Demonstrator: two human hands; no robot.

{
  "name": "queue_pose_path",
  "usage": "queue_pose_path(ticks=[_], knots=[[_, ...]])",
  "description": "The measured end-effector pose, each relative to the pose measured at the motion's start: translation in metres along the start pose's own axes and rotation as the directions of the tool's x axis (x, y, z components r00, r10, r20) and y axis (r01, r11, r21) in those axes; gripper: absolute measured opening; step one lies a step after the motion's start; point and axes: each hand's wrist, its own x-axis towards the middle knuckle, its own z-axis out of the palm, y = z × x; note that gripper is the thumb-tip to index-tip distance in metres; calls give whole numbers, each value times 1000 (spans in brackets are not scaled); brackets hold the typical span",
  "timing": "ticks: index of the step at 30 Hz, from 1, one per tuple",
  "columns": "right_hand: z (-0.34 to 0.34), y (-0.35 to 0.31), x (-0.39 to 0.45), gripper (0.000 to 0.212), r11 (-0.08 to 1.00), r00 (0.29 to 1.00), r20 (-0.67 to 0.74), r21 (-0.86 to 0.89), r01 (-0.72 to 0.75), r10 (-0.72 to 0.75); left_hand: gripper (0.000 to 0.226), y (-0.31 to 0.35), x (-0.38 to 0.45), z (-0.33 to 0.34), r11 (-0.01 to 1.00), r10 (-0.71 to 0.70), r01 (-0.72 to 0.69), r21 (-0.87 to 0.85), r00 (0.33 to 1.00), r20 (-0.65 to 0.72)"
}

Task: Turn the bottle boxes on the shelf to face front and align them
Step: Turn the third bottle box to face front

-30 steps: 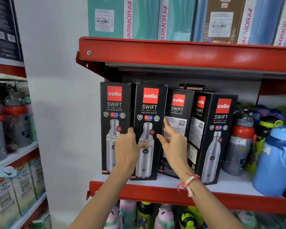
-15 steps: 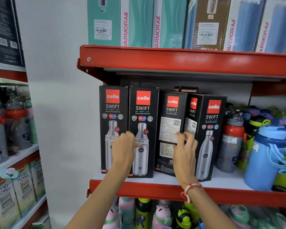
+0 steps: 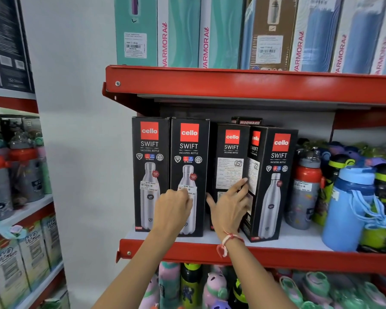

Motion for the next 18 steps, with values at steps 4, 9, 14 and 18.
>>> queue_pose_path(ticks=[4,9,14,18], knots=[[-2,0,3,108,992,999,26,123,-36,33,27,-2,-4,0,993,13,-13,-115,1000,-2],[-16,11,-12,105,965,999,3,259,37,-39,21,0,-9,-3,891,-25,5,-455,999,-39],[-55,23,-21,108,937,989,-15,319,146,-149,44,16,-8,-10,760,-38,76,-646,997,71],[-88,33,-23,112,907,978,14,375,189,-209,68,28,-7,-18,642,40,115,-758,982,182]])
